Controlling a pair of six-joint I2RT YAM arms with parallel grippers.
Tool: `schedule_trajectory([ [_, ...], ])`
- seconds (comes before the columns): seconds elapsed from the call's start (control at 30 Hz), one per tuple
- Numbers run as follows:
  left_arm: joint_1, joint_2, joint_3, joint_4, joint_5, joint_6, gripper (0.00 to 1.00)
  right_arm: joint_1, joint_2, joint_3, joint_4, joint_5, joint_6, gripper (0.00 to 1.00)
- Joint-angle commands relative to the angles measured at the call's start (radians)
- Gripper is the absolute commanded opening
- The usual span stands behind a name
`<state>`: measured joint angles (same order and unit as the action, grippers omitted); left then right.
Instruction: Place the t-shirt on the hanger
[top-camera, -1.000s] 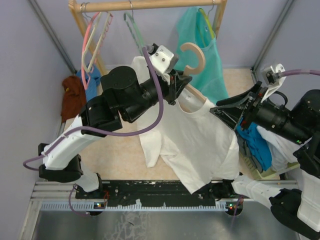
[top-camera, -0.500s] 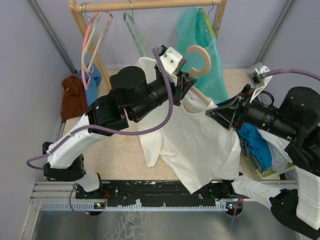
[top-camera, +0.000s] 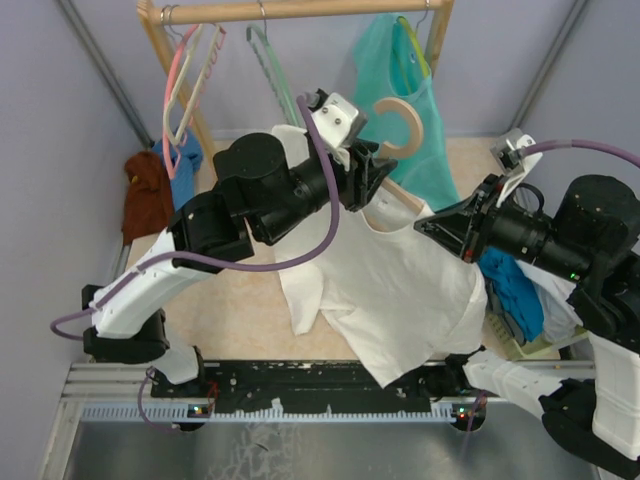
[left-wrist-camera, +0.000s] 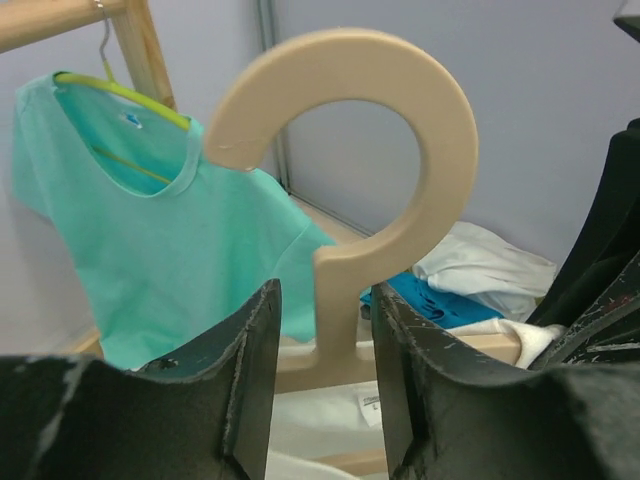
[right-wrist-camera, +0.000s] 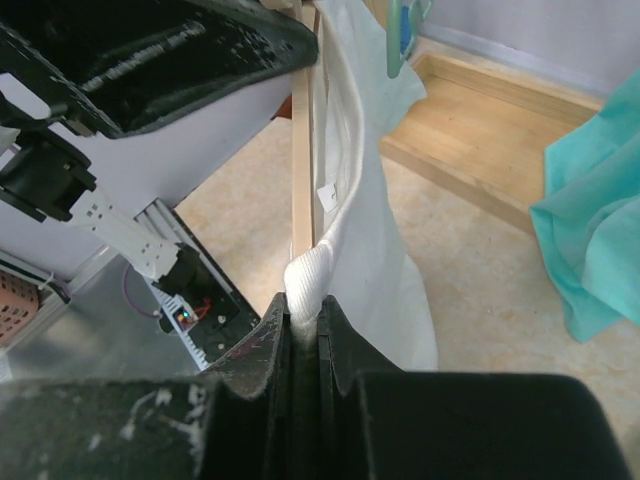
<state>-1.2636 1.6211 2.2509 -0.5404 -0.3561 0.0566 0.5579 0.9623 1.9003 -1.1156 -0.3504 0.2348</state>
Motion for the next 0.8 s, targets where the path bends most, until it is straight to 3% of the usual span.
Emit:
schedule_trajectory([
  [0.0, -0.005, -0.098, -0.027, 0.054, -0.084, 0.023, 0.48, -0.001, -0.028, 0.052, 0.043, 0.012, 0.0, 0.0],
  [0.37, -0.005, -0.43, -0.346, 0.141, -0.262, 0.026, 0.51, -0.001, -0.048, 0.209, 0.061, 0.116, 0.046, 0.0],
  [0.53, -0.006, -0.482, -0.399, 0.122, -0.272, 0.005, 0.51, -0.001, -0.023, 0.37, 0.082, 0.218, 0.03, 0.0],
  [0.77, -0.005, -0.521, -0.412, 0.112, -0.28, 0.007, 0.5, -0.001, -0.083, 0.391, 0.265, 0.328, 0.02, 0.0],
])
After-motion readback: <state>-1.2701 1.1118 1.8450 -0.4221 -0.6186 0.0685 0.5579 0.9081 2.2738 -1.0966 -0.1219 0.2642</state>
